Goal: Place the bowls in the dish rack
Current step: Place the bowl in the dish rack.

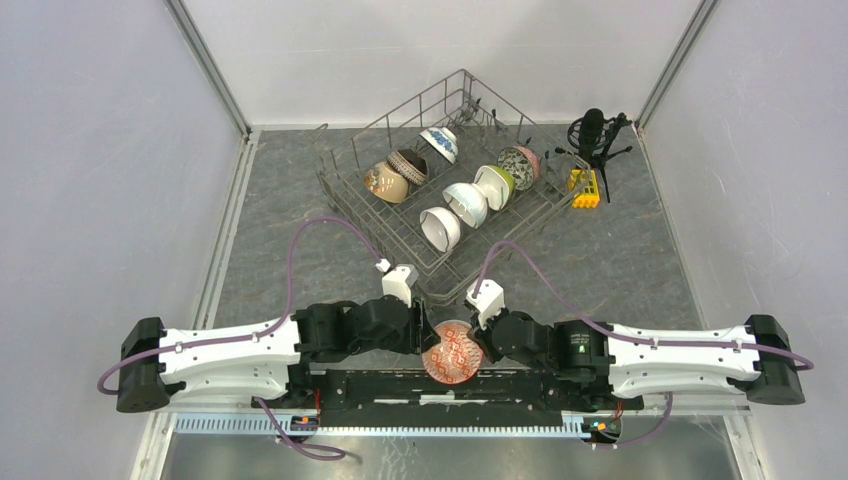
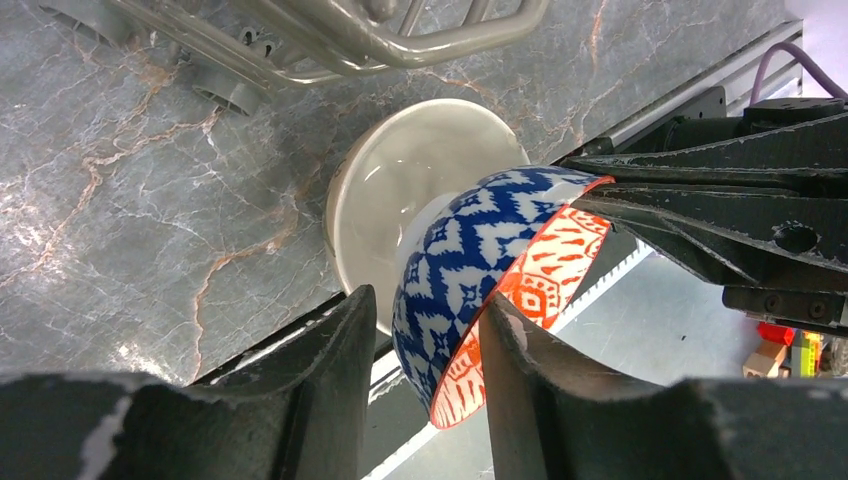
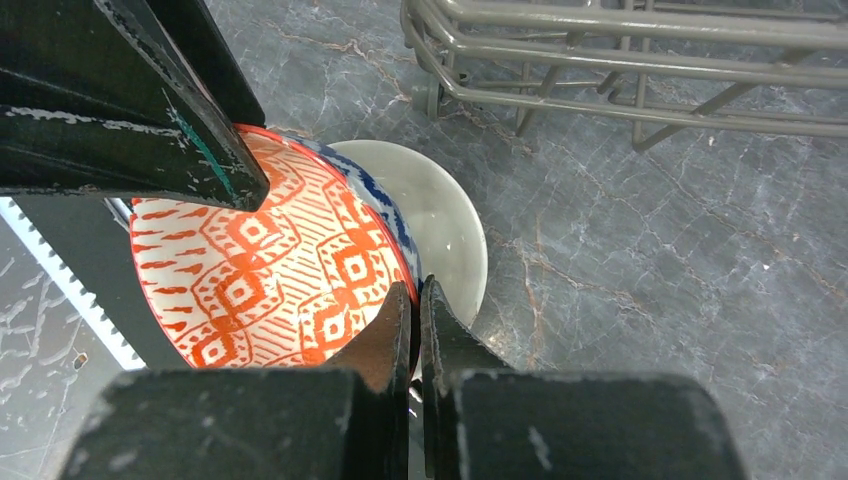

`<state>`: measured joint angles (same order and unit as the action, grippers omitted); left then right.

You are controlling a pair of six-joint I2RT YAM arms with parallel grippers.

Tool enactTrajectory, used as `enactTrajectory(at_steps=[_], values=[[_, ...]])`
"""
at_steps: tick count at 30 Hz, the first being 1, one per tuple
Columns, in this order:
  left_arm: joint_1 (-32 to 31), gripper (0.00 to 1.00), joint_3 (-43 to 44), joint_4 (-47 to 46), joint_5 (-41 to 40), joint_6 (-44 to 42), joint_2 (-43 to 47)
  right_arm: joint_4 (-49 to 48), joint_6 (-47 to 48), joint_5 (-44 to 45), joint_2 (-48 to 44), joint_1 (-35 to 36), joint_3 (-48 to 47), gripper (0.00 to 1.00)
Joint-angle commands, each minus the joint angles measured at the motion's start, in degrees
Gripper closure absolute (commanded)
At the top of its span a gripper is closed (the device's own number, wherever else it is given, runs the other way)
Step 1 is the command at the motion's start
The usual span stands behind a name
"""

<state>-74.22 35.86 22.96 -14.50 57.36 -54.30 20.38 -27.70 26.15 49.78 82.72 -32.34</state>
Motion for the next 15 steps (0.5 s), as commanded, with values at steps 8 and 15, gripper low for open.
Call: enactTrajectory(at_steps=[8, 15], values=[[0.0, 0.58, 1.1, 0.8, -1.9, -3.2, -1.7, -1.3, -1.8, 3.7, 1.7, 1.4, -9.8, 1.0], [-0.2, 0.8, 1.1, 2.4, -3.6, -3.7, -0.2, -0.7, -1.9, 5.0, 1.7, 1.8, -10.9, 1.0]])
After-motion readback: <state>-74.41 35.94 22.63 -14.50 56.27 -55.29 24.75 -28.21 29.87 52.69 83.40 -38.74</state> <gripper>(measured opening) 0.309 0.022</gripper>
